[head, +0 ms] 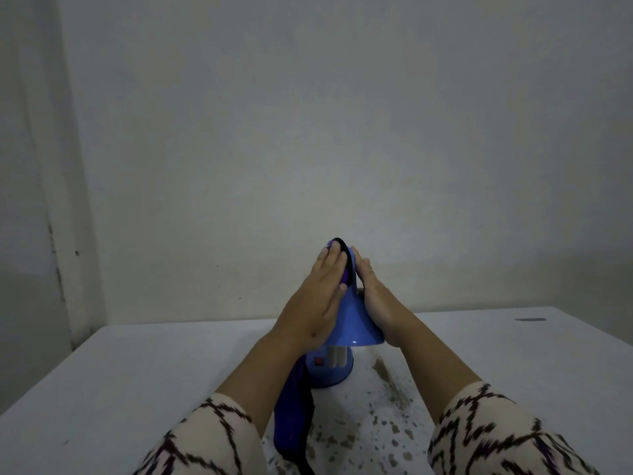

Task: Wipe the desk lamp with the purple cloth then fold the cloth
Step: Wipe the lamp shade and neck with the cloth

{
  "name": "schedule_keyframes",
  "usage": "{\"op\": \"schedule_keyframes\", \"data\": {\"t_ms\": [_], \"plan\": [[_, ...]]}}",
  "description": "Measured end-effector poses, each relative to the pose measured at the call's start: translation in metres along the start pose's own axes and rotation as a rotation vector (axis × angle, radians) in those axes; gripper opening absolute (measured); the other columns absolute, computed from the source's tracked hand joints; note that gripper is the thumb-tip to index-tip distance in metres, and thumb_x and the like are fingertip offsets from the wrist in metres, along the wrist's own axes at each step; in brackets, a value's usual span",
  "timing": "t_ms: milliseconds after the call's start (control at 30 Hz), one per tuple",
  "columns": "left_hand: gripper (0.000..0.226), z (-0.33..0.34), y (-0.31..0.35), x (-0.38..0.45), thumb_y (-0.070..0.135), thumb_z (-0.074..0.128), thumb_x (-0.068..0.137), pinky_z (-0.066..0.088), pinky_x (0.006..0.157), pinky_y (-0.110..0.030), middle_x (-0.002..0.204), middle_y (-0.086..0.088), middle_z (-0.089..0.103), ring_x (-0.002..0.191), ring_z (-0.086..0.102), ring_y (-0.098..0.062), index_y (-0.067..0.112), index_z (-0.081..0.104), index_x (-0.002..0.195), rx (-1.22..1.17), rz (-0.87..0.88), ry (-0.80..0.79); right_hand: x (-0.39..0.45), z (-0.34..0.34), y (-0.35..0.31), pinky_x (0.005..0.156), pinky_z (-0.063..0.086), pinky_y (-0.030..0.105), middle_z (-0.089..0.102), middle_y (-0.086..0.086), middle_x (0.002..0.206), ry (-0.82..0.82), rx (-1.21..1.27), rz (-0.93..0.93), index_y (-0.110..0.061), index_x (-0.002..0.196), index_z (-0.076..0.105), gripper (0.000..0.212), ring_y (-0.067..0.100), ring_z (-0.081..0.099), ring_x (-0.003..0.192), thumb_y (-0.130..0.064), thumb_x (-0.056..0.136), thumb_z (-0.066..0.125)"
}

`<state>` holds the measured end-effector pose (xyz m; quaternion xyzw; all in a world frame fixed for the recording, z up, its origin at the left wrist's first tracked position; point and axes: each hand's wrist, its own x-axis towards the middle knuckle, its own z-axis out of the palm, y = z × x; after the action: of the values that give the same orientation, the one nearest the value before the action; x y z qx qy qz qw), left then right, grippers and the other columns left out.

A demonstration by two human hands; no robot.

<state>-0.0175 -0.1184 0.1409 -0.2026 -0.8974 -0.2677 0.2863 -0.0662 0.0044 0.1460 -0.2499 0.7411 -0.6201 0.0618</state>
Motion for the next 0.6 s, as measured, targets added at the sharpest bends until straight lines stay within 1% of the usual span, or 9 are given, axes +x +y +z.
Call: {"op": "schedule_keyframes", "data": {"t_ms": [67, 133, 200, 267, 300, 400, 467, 533, 600], "plan": [[0.05, -0.004, -0.003, 0.012, 0.02, 0.025, 0.101, -0.009, 0.097, 0.007, 0.147, 0.017, -0.01, 0.135, -0.013, 0.005, 0.019, 0.003, 0.145, 0.0, -0.017, 0.009, 0.002, 0.0, 0.001, 0.111, 0.031, 0.043, 0.031, -0.007, 0.149, -0.004, -0.006, -0.026, -0.047, 0.14, 0.021, 0.057, 0.015, 0.04, 0.129, -0.066, 0.087, 0.012], [0.048, -0.009, -0.004, 0.024, 0.02, 0.026, 0.101, -0.003, 0.1, 0.002, 0.153, 0.011, 0.005, 0.139, -0.003, 0.0, 0.016, 0.014, 0.147, 0.001, -0.032, 0.001, 0.004, -0.001, 0.002, 0.111, 0.032, 0.043, 0.03, -0.009, 0.15, -0.012, -0.012, -0.063, -0.047, 0.141, 0.018, 0.054, 0.014, 0.04, 0.13, -0.063, 0.089, 0.013], [0.043, -0.015, -0.003, 0.036, 0.018, 0.028, 0.1, 0.011, 0.099, -0.004, 0.151, 0.001, 0.029, 0.14, 0.022, -0.012, 0.012, 0.031, 0.142, -0.019, -0.051, 0.003, 0.005, -0.002, 0.004, 0.111, 0.032, 0.043, 0.027, -0.008, 0.151, -0.027, -0.021, -0.103, -0.044, 0.143, 0.014, 0.051, 0.014, 0.038, 0.131, -0.056, 0.093, 0.015], [0.036, -0.019, -0.001, 0.046, 0.018, 0.03, 0.1, 0.027, 0.092, -0.011, 0.134, -0.008, 0.05, 0.122, 0.046, -0.021, 0.009, 0.046, 0.131, -0.057, -0.072, 0.021, 0.005, -0.004, 0.005, 0.11, 0.033, 0.044, 0.025, -0.008, 0.152, -0.036, -0.048, -0.133, -0.043, 0.144, 0.009, 0.049, 0.015, 0.038, 0.132, -0.05, 0.096, 0.018], [0.034, -0.021, -0.001, 0.049, 0.018, 0.03, 0.1, 0.032, 0.09, -0.016, 0.126, -0.01, 0.055, 0.114, 0.05, -0.022, 0.009, 0.05, 0.125, -0.076, -0.092, 0.028, 0.005, -0.004, 0.005, 0.11, 0.033, 0.044, 0.026, -0.008, 0.152, -0.035, -0.058, -0.14, -0.043, 0.144, 0.008, 0.048, 0.016, 0.038, 0.131, -0.049, 0.097, 0.018], [0.032, -0.022, -0.003, 0.055, 0.02, 0.031, 0.1, 0.039, 0.085, -0.028, 0.112, -0.01, 0.06, 0.101, 0.054, -0.022, 0.007, 0.056, 0.114, -0.187, -0.158, 0.045, 0.005, -0.003, 0.005, 0.111, 0.032, 0.043, 0.025, -0.01, 0.151, -0.016, -0.083, -0.152, -0.045, 0.143, 0.008, 0.047, 0.014, 0.037, 0.132, -0.049, 0.097, 0.018], [0.033, -0.023, -0.007, 0.055, 0.024, 0.031, 0.099, 0.041, 0.08, -0.029, 0.102, -0.008, 0.061, 0.093, 0.055, -0.02, 0.006, 0.059, 0.106, -0.331, -0.248, 0.074, 0.005, -0.002, 0.006, 0.111, 0.031, 0.042, 0.024, -0.012, 0.151, -0.011, -0.116, -0.153, -0.046, 0.143, 0.008, 0.046, 0.012, 0.036, 0.132, -0.048, 0.097, 0.017], [0.033, -0.024, -0.012, 0.054, 0.031, 0.031, 0.099, 0.042, 0.076, -0.029, 0.094, -0.005, 0.059, 0.086, 0.053, -0.019, 0.011, 0.058, 0.097, -0.48, -0.383, 0.103, 0.005, -0.002, 0.007, 0.113, 0.029, 0.04, 0.022, -0.014, 0.151, -0.01, -0.152, -0.15, -0.045, 0.143, 0.007, 0.046, 0.01, 0.034, 0.133, -0.047, 0.098, 0.016], [0.034, -0.024, -0.014, 0.052, 0.035, 0.03, 0.098, 0.043, 0.077, -0.03, 0.093, -0.004, 0.058, 0.084, 0.052, -0.018, 0.015, 0.057, 0.094, -0.52, -0.465, 0.117, 0.004, -0.002, 0.008, 0.114, 0.026, 0.04, 0.016, -0.016, 0.153, -0.004, -0.178, -0.133, -0.044, 0.143, 0.003, 0.047, 0.009, 0.029, 0.135, -0.047, 0.098, 0.015]]}}
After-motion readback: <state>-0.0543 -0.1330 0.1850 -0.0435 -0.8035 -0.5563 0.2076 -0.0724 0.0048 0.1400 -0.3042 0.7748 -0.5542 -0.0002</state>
